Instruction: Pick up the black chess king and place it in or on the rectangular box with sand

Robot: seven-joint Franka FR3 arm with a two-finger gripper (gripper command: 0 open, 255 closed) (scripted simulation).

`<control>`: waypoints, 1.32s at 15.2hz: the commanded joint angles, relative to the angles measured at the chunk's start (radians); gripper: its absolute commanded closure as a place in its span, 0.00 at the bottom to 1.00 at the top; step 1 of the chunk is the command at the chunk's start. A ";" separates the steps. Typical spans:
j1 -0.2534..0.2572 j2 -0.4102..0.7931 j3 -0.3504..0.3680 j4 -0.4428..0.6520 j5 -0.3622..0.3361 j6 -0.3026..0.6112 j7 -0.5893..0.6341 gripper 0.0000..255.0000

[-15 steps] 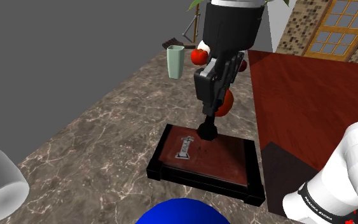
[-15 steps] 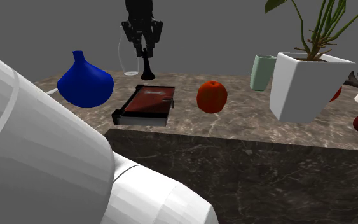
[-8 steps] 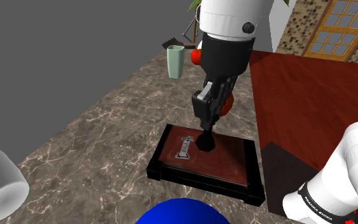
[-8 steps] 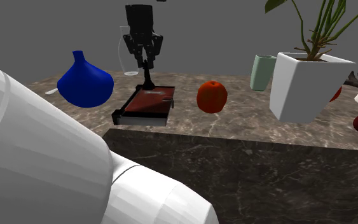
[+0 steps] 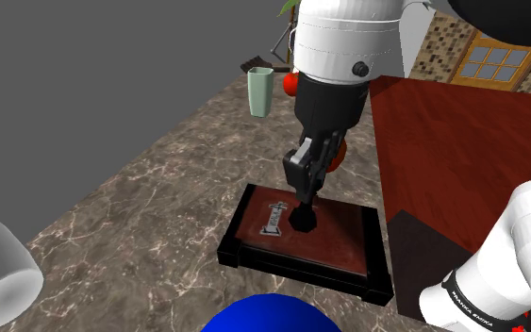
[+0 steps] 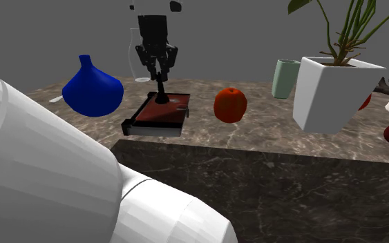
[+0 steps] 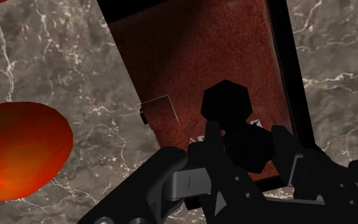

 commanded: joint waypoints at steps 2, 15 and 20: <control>0.000 0.000 0.000 -0.001 0.000 0.001 0.000 1.00; -0.009 0.019 -0.013 0.141 -0.015 -0.123 0.008 0.00; -0.009 0.019 -0.013 0.141 -0.015 -0.122 0.008 0.00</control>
